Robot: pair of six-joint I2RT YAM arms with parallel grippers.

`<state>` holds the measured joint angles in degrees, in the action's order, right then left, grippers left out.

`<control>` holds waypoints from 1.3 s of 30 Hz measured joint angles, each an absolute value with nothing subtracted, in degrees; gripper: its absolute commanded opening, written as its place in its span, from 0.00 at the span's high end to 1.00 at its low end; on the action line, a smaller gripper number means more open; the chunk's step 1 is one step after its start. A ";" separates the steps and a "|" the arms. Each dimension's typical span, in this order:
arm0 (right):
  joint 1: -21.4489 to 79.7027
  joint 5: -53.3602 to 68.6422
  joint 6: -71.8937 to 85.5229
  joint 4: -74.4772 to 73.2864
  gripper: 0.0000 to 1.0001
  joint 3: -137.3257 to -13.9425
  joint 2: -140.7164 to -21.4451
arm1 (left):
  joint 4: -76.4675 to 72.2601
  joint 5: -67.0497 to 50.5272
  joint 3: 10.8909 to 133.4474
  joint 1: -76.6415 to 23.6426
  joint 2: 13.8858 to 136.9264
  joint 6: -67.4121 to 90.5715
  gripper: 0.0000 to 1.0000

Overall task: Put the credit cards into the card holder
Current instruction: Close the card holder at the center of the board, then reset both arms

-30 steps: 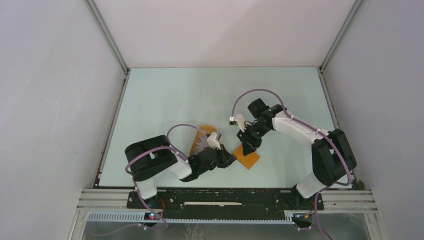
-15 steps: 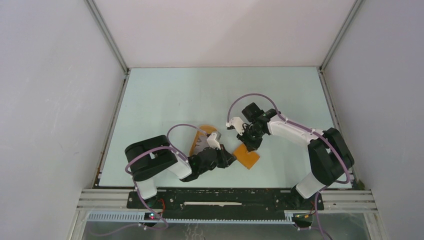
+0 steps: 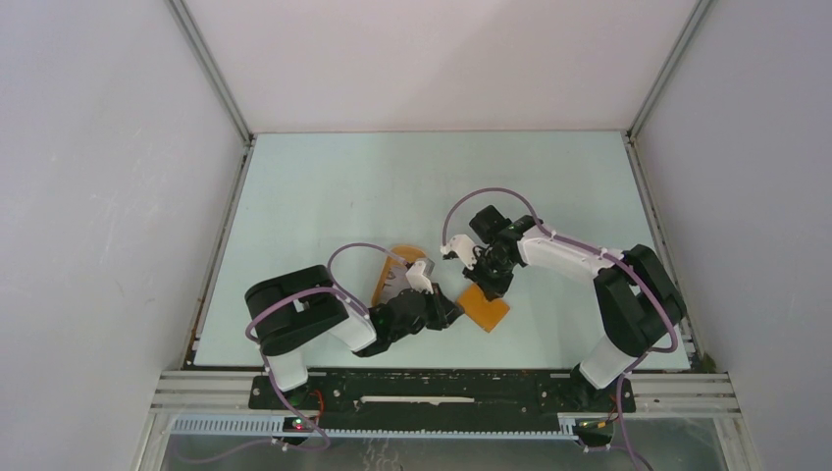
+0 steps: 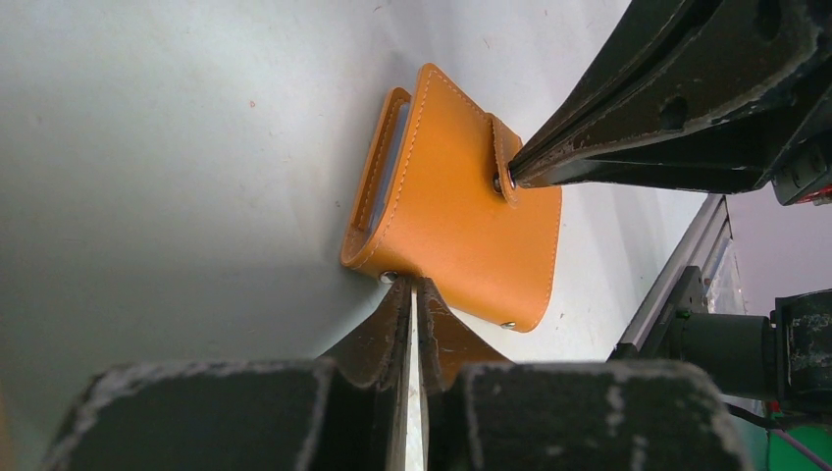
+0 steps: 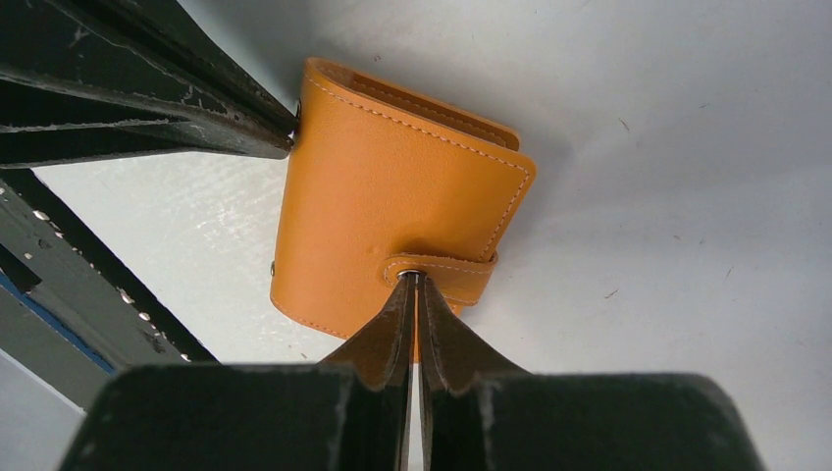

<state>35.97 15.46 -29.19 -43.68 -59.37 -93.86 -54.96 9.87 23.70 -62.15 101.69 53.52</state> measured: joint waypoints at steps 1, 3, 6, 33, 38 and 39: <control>36.05 15.40 -29.19 -43.66 0.91 -59.37 -93.86 | -54.96 9.87 23.70 -62.15 101.69 53.52 0.91; 36.18 15.14 -29.19 -43.62 0.91 -59.37 -93.95 | -54.94 9.89 23.70 -62.15 101.69 53.52 0.91; 36.32 15.00 -29.17 -43.55 0.91 -59.40 -94.08 | -54.94 9.89 23.70 -62.15 101.69 53.49 0.91; 39.09 12.23 -28.42 -46.54 0.70 -63.07 -97.58 | -54.78 9.87 23.70 -62.24 101.69 53.47 0.91; 37.80 16.23 -29.21 -46.24 0.53 -61.52 -95.26 | -54.48 9.87 23.70 -62.24 101.08 52.42 0.86; 37.41 17.39 -29.50 -46.37 0.52 -61.14 -94.15 | -54.04 9.85 23.70 -62.24 100.42 51.99 0.85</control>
<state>37.41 17.39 -29.50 -46.37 -61.14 -94.15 -54.04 9.85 23.70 -62.24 100.42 51.99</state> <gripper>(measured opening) 0.435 0.119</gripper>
